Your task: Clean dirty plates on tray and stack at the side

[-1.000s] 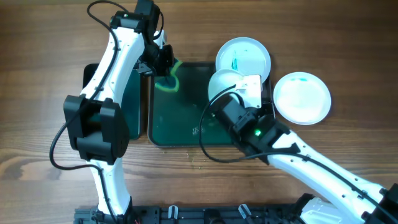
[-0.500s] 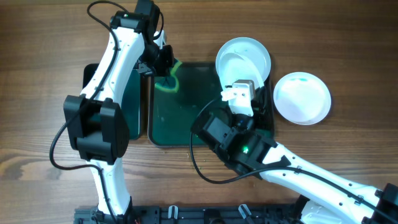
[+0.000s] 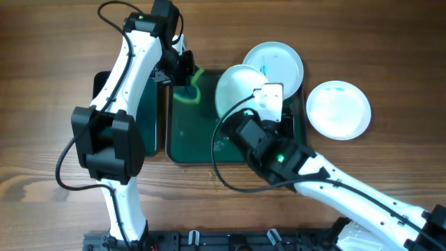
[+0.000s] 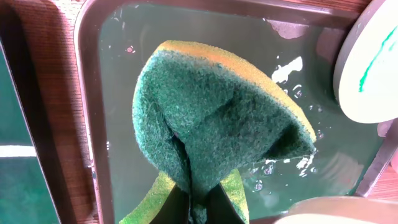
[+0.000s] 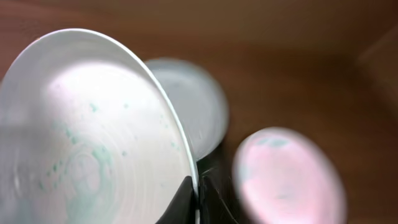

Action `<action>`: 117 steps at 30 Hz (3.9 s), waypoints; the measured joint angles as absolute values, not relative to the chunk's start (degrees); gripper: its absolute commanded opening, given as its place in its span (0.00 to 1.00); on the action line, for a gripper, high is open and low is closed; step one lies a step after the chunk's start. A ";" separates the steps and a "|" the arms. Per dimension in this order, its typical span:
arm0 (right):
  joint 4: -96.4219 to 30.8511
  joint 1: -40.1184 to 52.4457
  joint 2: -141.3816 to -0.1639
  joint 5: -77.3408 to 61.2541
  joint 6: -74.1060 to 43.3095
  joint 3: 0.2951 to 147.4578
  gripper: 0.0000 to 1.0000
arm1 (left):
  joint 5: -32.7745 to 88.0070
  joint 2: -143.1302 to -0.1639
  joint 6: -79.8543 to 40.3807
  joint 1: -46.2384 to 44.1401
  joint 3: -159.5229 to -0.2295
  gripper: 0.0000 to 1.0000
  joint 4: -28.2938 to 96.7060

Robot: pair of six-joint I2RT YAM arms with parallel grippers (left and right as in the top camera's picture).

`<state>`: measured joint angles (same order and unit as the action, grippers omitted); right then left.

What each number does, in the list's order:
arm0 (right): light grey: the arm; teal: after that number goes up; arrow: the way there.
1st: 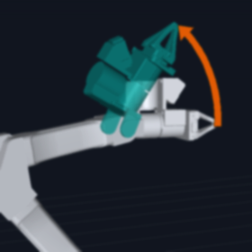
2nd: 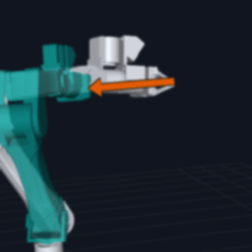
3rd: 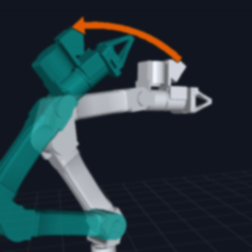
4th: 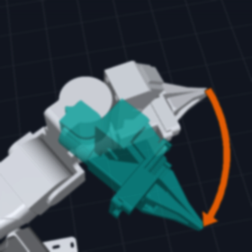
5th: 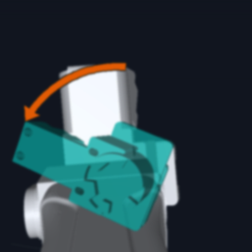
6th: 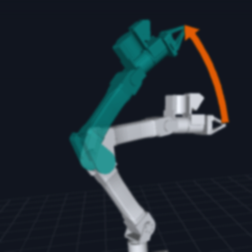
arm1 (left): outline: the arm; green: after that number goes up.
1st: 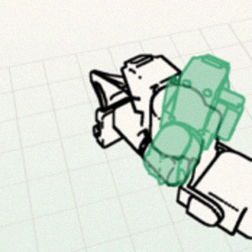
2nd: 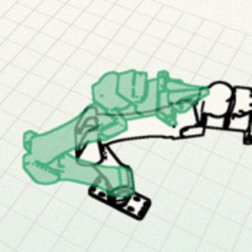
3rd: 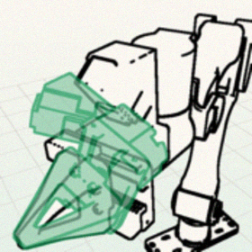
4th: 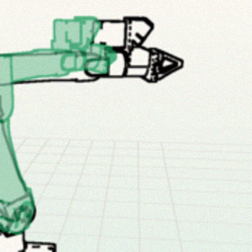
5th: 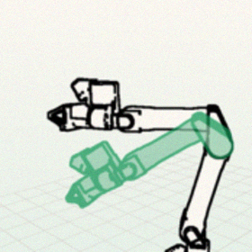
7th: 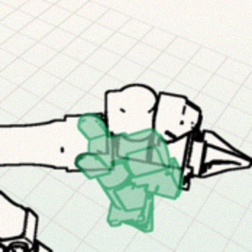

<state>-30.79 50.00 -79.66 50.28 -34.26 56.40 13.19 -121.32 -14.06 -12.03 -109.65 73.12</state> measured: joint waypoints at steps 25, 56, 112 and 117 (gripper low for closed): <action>-20.53 33.80 -97.51 -4.69 -38.02 56.14 0.60 | 13.19 -121.32 -14.06 -12.03 -109.65 0.04 73.12; -35.99 24.86 -118.08 -20.95 -16.01 78.43 0.04 | 13.34 -121.32 -14.06 -12.03 -109.65 0.04 73.76; -39.57 26.48 -117.51 -16.47 -37.23 77.32 0.04 | 32.49 -120.22 -0.64 -15.94 -82.04 0.04 57.60; -39.53 26.48 -117.51 -16.47 -37.23 77.32 0.04 | 30.02 -120.22 -5.13 -12.12 -82.15 0.04 57.41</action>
